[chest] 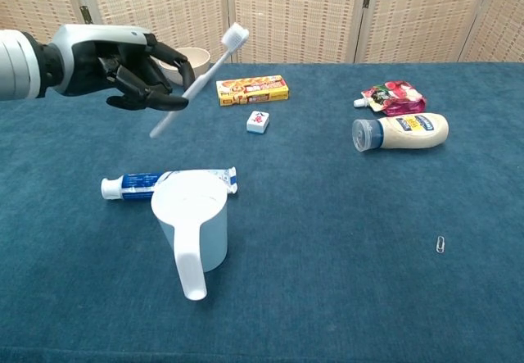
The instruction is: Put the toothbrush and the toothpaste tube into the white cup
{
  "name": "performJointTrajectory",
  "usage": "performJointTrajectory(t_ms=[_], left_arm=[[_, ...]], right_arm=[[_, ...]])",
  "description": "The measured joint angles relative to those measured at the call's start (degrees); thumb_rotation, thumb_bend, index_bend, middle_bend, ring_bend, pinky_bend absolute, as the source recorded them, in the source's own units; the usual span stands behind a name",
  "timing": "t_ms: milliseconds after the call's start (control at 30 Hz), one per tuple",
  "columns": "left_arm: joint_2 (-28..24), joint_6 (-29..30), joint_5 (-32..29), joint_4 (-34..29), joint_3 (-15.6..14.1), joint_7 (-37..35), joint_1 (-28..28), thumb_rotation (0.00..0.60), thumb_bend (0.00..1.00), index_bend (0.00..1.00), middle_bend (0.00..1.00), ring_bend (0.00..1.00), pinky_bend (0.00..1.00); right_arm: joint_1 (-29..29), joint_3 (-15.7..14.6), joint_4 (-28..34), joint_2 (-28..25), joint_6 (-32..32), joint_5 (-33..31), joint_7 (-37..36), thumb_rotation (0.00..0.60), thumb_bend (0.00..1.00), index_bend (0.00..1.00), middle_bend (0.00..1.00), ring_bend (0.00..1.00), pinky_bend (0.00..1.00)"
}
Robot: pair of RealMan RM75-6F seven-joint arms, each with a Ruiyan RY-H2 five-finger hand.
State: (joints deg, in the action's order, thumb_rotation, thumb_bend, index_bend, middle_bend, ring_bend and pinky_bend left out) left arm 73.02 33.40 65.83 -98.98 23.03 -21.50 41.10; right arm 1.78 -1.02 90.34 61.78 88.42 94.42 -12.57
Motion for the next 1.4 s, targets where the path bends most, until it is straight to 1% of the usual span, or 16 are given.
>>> performJointTrajectory(t_ms=[67, 133, 267, 367, 400, 500, 600, 667, 767, 900, 1167, 1400], left_arm=[[-0.76, -0.38, 3.80, -1.43, 0.34, -5.04, -0.86, 0.600, 0.43, 0.63, 0.99, 0.90, 0.97], [-1.45, -0.46, 8.90, -2.83, 0.39, -10.93, -1.68, 0.600, 0.43, 0.63, 0.99, 0.90, 0.97], [-2.14, 0.86, 18.65, -4.43, -0.67, -21.30, -2.43, 0.600, 0.43, 0.63, 0.99, 0.90, 0.97], [-2.12, 3.53, 25.08, -4.62, -2.92, -27.48, -2.35, 0.600, 0.43, 0.63, 0.99, 0.90, 0.97], [-1.98, 4.79, 26.94, -4.49, -4.19, -29.05, -2.14, 0.600, 0.43, 0.63, 0.98, 0.90, 0.97], [-1.18, 7.46, 29.39, -3.69, -7.39, -32.06, -1.20, 0.600, 0.43, 0.63, 0.98, 0.90, 0.97], [0.50, 9.35, 29.79, -2.29, -9.63, -32.40, -0.24, 0.600, 0.43, 0.63, 0.98, 0.90, 0.97], [1.43, 9.93, 29.41, -1.59, -10.37, -31.83, 0.16, 0.600, 0.43, 0.62, 0.98, 0.90, 0.97], [2.59, 10.66, 28.44, -0.44, -10.93, -29.61, 0.49, 0.600, 0.43, 0.62, 0.98, 0.90, 0.97], [4.51, 11.49, 25.43, 1.16, -11.80, -25.91, 0.81, 0.600, 0.43, 0.62, 0.98, 0.90, 0.97], [5.97, 13.11, 22.46, 2.57, -13.85, -20.02, 1.03, 0.600, 0.43, 0.61, 0.97, 0.90, 0.97], [6.27, 13.93, 20.73, 3.37, -15.24, -18.53, 1.32, 0.600, 0.43, 0.57, 0.94, 0.88, 0.94]], right_arm=[[-0.08, -0.03, 0.23, -0.08, 0.03, -0.10, 0.26, 0.600, 0.26, 0.06, 0.15, 0.14, 0.08], [-0.14, -0.05, 0.39, -0.12, 0.02, -0.21, 0.43, 0.600, 0.26, 0.06, 0.15, 0.14, 0.08], [-0.17, -0.16, 0.55, -0.08, -0.11, -0.26, 0.67, 0.600, 0.26, 0.06, 0.15, 0.14, 0.08], [-0.27, -0.18, 0.55, -0.04, 0.00, -0.31, 0.66, 0.600, 0.26, 0.06, 0.15, 0.14, 0.08], [-0.30, -0.19, 0.53, -0.03, 0.04, -0.32, 0.65, 0.600, 0.26, 0.06, 0.15, 0.14, 0.08], [-0.34, -0.22, 0.47, -0.05, 0.05, -0.34, 0.60, 0.600, 0.25, 0.06, 0.15, 0.14, 0.08], [-0.30, -0.18, 0.46, -0.09, 0.14, -0.23, 0.52, 0.600, 0.25, 0.06, 0.15, 0.14, 0.08], [-0.27, -0.18, 0.42, -0.08, 0.15, -0.15, 0.43, 0.600, 0.26, 0.06, 0.15, 0.14, 0.08], [-0.18, -0.18, 0.32, -0.03, 0.01, -0.16, 0.37, 0.600, 0.26, 0.06, 0.15, 0.14, 0.08], [-0.14, -0.15, 0.24, -0.01, -0.05, -0.23, 0.28, 0.600, 0.26, 0.06, 0.15, 0.14, 0.08], [0.10, -0.16, 0.36, 0.04, -0.52, -0.31, 0.55, 0.600, 0.26, 0.06, 0.15, 0.14, 0.08], [0.13, -0.22, 0.75, -0.17, -0.47, -0.15, 0.94, 0.600, 0.26, 0.06, 0.15, 0.14, 0.08]])
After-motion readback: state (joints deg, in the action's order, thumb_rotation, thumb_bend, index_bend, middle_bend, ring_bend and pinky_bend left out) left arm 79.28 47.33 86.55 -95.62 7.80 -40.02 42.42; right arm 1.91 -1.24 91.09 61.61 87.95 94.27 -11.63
